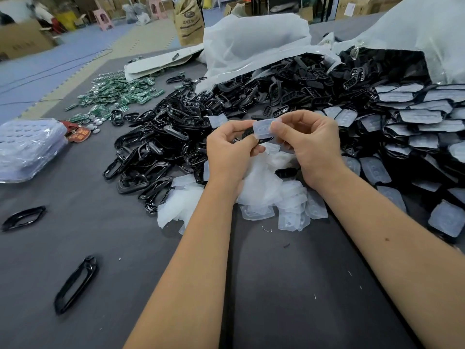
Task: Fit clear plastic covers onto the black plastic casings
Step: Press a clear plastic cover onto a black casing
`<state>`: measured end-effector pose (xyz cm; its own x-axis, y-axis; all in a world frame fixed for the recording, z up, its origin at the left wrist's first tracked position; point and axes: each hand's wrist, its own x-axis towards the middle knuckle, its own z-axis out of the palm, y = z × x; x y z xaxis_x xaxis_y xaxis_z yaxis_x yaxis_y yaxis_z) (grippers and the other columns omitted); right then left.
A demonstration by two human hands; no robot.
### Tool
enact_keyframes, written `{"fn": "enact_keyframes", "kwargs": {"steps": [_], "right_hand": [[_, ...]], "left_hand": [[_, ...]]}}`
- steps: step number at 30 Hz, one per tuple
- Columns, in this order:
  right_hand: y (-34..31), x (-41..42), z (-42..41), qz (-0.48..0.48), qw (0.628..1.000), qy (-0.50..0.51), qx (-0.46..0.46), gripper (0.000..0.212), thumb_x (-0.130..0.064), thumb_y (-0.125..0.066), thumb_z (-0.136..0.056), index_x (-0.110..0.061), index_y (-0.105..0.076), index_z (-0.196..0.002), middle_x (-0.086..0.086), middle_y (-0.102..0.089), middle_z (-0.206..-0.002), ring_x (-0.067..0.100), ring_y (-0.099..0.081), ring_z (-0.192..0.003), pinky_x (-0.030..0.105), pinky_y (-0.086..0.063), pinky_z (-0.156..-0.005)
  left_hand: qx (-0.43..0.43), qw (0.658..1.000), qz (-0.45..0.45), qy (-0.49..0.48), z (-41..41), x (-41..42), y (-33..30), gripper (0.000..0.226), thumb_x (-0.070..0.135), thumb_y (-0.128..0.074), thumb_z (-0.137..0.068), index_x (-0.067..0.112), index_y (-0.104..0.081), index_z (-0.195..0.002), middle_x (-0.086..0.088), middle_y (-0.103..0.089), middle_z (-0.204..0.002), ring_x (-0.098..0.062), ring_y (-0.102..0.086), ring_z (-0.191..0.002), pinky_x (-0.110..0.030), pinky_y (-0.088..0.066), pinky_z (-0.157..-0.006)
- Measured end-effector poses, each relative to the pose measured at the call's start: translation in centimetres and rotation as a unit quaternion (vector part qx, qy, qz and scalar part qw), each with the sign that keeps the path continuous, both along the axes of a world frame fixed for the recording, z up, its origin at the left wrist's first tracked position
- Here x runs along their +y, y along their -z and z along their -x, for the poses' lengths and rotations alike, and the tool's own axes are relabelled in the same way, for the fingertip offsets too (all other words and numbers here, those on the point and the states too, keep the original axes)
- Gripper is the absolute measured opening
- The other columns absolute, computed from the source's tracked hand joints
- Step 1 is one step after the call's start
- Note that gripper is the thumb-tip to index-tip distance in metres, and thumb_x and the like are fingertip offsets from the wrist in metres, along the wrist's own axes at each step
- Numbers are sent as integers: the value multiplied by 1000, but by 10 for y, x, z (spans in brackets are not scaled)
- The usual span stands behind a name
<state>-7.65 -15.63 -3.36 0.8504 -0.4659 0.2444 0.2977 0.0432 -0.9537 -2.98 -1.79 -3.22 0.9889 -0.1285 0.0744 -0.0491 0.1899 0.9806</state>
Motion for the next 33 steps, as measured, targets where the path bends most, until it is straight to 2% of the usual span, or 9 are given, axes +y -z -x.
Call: {"fn": "enact_keyframes", "kwargs": {"steps": [2,5,9,13,17,21,25,29,33], "right_hand": [[0,1,0,10,1000,1,1,8,-6,-82,-86,-7,-75,-86,1,-74,-74,10,-65,-62,20,-52,-58],[0,1,0,9,1000,5,10,7,-7,-82,-87,-10,-76,-85,0,-73,-73,10,-64,-62,21,-53,-58],[-2,-1,2,-1,1000,-28,6,4,-8,-80,-89,-9,-77,-87,-1,-71,-66,11,-59,-58,22,-50,-56],[0,2,1,36,999,-2,11,6,-6,-82,-87,-5,-76,-85,2,-69,-66,9,-56,-53,21,-46,-52],[2,3,-1,68,997,34,20,11,-10,-86,-84,-9,-75,-81,8,-73,-70,7,-61,-53,16,-47,-51],[4,3,-2,78,995,56,23,13,-13,-87,-83,-12,-74,-78,7,-75,-70,7,-63,-53,16,-47,-49],[4,3,-2,90,993,70,24,15,-16,-87,-83,-15,-74,-76,5,-75,-69,8,-65,-53,16,-47,-48],[5,3,-3,103,991,79,24,16,-19,-87,-83,-18,-73,-74,3,-75,-69,10,-66,-53,17,-48,-49],[6,1,-4,130,987,91,27,17,-23,-86,-82,-21,-73,-72,-1,-75,-67,12,-68,-54,20,-50,-51]], "left_hand": [[2,1000,9,9,0,0,-1,26,-16,-62,-86,1,-75,-102,-26,-74,-102,-20,-69,-59,-22,-56,-64],[12,999,22,23,0,1,-1,26,-13,-58,-90,1,-75,-101,-21,-76,-96,-21,-69,-59,-24,-58,-64],[35,997,65,22,0,1,-3,26,3,-51,-97,-1,-77,-99,-23,-74,-96,-23,-68,-61,-25,-58,-58],[32,997,69,22,1,2,-3,32,12,-47,-101,1,-77,-97,-18,-74,-101,-27,-70,-61,-30,-61,-62],[27,998,58,29,3,2,-5,32,11,-48,-100,3,-78,-94,-13,-76,-92,-29,-69,-61,-27,-57,-56],[24,998,53,35,4,1,-6,31,10,-49,-100,4,-78,-93,-18,-74,-96,-29,-69,-60,-26,-56,-55],[24,997,55,42,4,1,-6,30,8,-50,-100,4,-78,-93,-19,-73,-90,-29,-68,-61,-27,-57,-57],[20,998,47,40,4,1,-6,28,5,-51,-99,2,-78,-96,-31,-72,-102,-28,-69,-63,-27,-57,-58],[-1,999,26,45,4,1,-4,25,-3,-56,-95,8,-78,-92,-21,-74,-94,-25,-70,-67,-27,-59,-62]]}}
